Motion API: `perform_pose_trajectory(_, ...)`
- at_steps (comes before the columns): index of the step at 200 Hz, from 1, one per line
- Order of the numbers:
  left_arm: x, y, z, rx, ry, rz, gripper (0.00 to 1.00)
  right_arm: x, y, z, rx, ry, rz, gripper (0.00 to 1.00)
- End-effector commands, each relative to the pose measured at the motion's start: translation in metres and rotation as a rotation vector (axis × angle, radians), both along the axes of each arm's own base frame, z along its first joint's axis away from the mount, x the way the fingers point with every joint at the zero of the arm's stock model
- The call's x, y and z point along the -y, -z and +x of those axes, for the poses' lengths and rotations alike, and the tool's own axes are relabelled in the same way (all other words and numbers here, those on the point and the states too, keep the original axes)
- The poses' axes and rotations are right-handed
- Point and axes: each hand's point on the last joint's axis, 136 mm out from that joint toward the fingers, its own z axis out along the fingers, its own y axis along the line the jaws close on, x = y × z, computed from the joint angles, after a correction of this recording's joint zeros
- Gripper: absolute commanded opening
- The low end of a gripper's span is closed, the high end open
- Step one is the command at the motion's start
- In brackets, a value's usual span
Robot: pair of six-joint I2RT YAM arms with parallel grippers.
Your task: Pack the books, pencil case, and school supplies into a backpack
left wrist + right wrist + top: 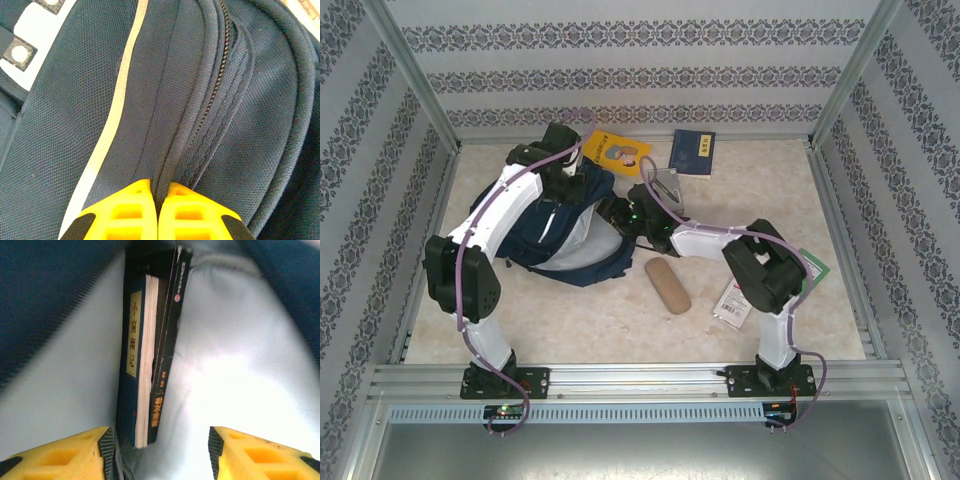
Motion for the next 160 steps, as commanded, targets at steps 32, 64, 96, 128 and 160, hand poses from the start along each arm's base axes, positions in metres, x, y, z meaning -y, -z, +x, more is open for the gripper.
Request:
perform_pose_trajectory(32,-0.008,0.007,-0.010,0.004,-0.045,-0.033,0.09,0.087,-0.023,-0.024,0.068,0.064,-0.210,0.53)
perform_pose_trajectory(64,0.002,0.014,-0.012,-0.006,-0.035,-0.093,0.16,0.147,-0.027,-0.030,0.065,0.113,-0.400,0.45)
perform_pose_trajectory(96,0.012,0.019,-0.017,-0.028,-0.043,-0.166,0.24,0.194,-0.025,-0.022,0.050,0.179,-0.475,0.20)
perform_pose_trajectory(128,0.019,0.014,-0.024,-0.013,-0.039,-0.235,0.34,0.215,-0.022,0.008,0.043,0.218,-0.514,0.00)
perform_pose_trajectory(160,0.025,0.005,-0.029,-0.009,-0.040,-0.290,0.50,0.220,-0.024,0.050,0.051,0.268,-0.491,0.00)
